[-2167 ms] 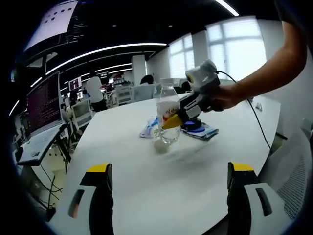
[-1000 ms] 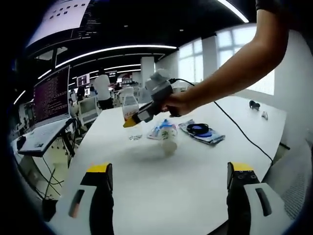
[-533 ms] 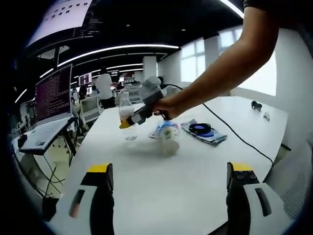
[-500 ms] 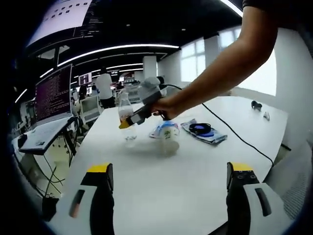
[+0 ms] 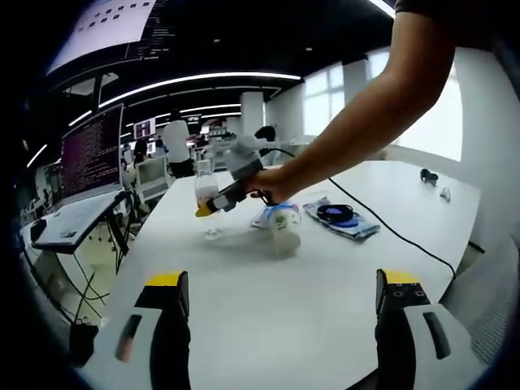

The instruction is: Arrange the tabletop items into an orderly group along one side of the table until the central work area is clear of visible clutter.

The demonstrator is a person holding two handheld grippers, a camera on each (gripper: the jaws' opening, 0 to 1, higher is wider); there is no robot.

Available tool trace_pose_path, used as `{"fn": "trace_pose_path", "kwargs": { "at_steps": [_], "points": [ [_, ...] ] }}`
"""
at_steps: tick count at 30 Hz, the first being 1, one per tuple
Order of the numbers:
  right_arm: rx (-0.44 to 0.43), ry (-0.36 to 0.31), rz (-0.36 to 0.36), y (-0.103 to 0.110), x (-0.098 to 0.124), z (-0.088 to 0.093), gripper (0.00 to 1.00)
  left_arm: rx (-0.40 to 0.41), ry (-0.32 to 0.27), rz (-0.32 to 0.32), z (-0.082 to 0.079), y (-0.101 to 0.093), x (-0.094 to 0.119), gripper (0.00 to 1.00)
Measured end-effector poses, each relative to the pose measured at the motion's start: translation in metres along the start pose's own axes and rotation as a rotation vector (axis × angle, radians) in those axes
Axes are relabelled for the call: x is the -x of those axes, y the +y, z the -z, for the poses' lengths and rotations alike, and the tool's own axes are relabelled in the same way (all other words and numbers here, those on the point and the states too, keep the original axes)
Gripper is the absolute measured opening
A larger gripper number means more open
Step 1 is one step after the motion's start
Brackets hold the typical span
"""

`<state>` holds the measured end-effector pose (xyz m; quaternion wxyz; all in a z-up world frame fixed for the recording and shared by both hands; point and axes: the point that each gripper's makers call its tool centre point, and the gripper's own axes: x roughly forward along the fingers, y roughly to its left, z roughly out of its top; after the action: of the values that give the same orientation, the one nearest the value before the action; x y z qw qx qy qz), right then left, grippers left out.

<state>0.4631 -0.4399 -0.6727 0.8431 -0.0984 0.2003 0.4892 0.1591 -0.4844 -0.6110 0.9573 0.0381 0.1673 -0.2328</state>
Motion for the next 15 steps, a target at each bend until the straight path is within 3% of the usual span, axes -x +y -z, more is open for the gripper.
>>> {"fn": "trace_pose_path", "kwargs": {
  "at_steps": [15],
  "points": [
    [0.013, -0.011, 0.001, -0.0008, -0.0099, 0.0016, 0.4, 0.008, 0.005, -0.006, 0.0007, 0.0012, 0.0002, 0.95]
  ]
}}
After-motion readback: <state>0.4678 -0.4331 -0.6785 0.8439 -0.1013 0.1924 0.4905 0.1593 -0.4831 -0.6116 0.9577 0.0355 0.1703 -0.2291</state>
